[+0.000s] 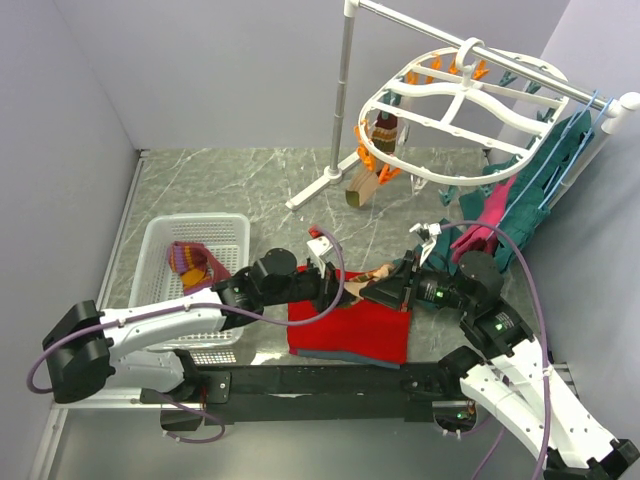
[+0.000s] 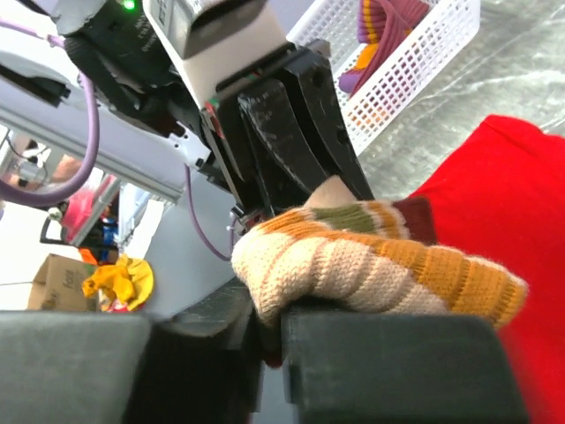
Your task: Remove the socks clipped to the hanger
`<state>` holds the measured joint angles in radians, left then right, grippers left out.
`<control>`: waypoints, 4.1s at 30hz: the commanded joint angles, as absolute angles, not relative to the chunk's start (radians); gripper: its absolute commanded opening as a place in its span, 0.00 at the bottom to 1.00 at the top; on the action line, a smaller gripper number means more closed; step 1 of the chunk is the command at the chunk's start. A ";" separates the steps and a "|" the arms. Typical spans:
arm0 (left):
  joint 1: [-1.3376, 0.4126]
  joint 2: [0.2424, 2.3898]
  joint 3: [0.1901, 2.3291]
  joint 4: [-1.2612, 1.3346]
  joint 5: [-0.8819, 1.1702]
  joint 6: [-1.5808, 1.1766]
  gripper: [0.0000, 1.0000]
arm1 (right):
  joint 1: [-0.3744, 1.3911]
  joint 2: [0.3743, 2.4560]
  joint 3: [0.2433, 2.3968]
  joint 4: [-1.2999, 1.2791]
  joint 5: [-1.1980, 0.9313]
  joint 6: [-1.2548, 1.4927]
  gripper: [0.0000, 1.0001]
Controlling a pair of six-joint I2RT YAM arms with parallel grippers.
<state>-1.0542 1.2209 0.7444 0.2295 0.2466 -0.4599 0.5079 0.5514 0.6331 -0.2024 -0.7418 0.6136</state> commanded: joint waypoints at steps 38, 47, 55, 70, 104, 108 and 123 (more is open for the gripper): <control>0.167 1.105 0.853 -0.413 0.307 -0.759 0.01 | 0.511 0.466 0.646 -0.411 -0.571 0.451 0.86; 0.187 0.848 0.790 -0.543 0.017 -0.759 0.33 | 0.511 0.505 0.664 -0.405 -0.589 0.429 0.86; 0.209 0.795 0.819 -0.617 -0.077 -0.778 0.99 | 0.511 0.489 0.660 -0.405 -0.591 0.451 0.86; 0.082 0.896 0.691 0.115 0.644 -0.963 0.88 | 0.511 0.451 0.669 -0.428 -0.491 0.500 0.86; -0.597 2.203 1.611 0.822 0.425 -0.196 0.99 | 0.511 0.216 0.827 -0.753 -0.245 0.549 0.87; -0.597 2.276 1.669 0.859 0.399 -0.179 0.99 | 0.511 0.204 0.845 -0.785 -0.233 0.545 0.87; -0.609 2.476 1.954 0.779 0.463 -0.282 0.55 | 0.511 0.181 0.854 -0.822 -0.222 0.551 0.87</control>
<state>-0.6022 2.4748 1.9087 0.7570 0.4252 -0.2394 0.5079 0.1936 0.8185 -0.8185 -0.2352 0.5568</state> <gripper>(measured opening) 0.643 0.866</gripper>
